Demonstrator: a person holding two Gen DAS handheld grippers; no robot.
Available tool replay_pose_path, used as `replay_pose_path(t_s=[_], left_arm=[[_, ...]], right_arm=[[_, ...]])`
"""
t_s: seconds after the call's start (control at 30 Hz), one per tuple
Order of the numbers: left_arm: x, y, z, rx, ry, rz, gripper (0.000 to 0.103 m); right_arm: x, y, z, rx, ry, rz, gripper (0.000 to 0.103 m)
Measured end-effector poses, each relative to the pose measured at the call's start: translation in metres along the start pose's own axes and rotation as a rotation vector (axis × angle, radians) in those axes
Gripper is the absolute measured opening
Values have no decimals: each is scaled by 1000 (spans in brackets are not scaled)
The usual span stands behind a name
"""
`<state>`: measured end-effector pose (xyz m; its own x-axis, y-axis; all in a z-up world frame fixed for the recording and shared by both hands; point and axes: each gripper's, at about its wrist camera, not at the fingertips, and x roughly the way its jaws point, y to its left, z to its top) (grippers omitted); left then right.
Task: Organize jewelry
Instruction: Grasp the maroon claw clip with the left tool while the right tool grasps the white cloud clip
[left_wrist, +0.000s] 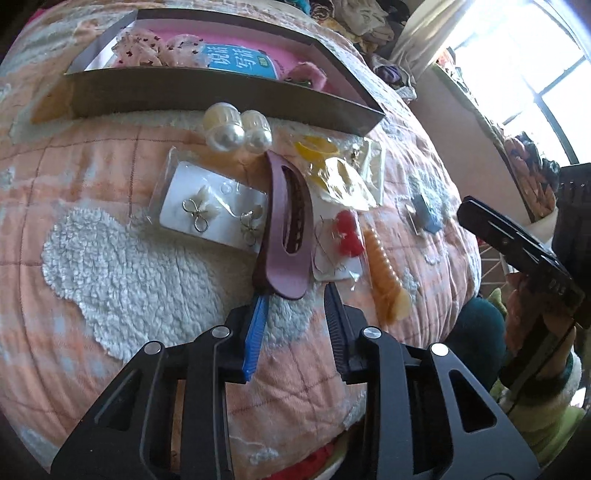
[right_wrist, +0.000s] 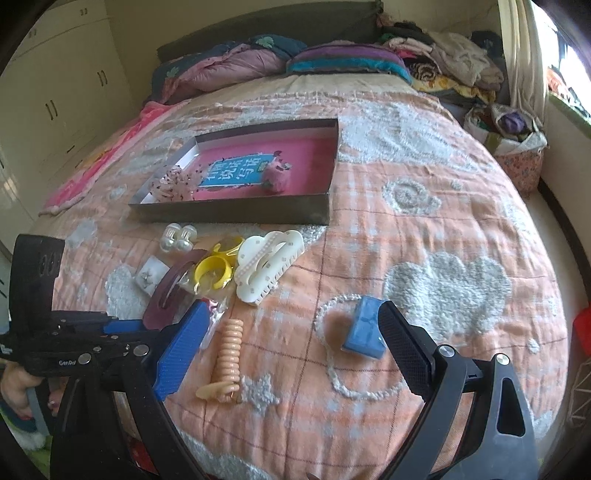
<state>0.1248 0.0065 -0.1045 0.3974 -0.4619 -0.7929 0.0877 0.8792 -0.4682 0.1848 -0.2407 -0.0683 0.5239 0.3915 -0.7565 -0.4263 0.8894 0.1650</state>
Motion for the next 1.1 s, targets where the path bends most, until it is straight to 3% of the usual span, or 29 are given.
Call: replay_pose_path(t_s=[0.13, 0.2, 0.23, 0.27, 0.5, 0.63, 0.7, 0.8, 0.87, 1.1], left_arm=[[2, -1, 4, 1, -6, -4, 27], [1, 0, 5, -3, -10, -7, 35], [-1, 0, 5, 3, -17, 12, 47], [-2, -1, 4, 14, -25, 41, 51], [-1, 5, 6, 6, -20, 32, 51], [4, 3, 12, 9, -19, 16, 50], [7, 1, 15, 7, -19, 15, 48], [14, -1, 19, 7, -17, 2, 39], [16, -2, 21, 7, -21, 5, 23], [11, -6, 17, 39, -37, 9, 22]], right_arm=[[15, -3, 9, 30, 24, 32, 92], [24, -5, 13, 45, 41, 39, 92], [28, -7, 15, 55, 52, 45, 91], [33, -8, 16, 68, 62, 53, 90], [75, -11, 31, 156, 150, 125, 70], [93, -7, 36, 190, 164, 147, 68], [95, -4, 38, 181, 155, 127, 62], [98, -6, 38, 208, 146, 131, 60], [98, -6, 39, 211, 139, 136, 57], [91, -5, 34, 188, 89, 131, 50]])
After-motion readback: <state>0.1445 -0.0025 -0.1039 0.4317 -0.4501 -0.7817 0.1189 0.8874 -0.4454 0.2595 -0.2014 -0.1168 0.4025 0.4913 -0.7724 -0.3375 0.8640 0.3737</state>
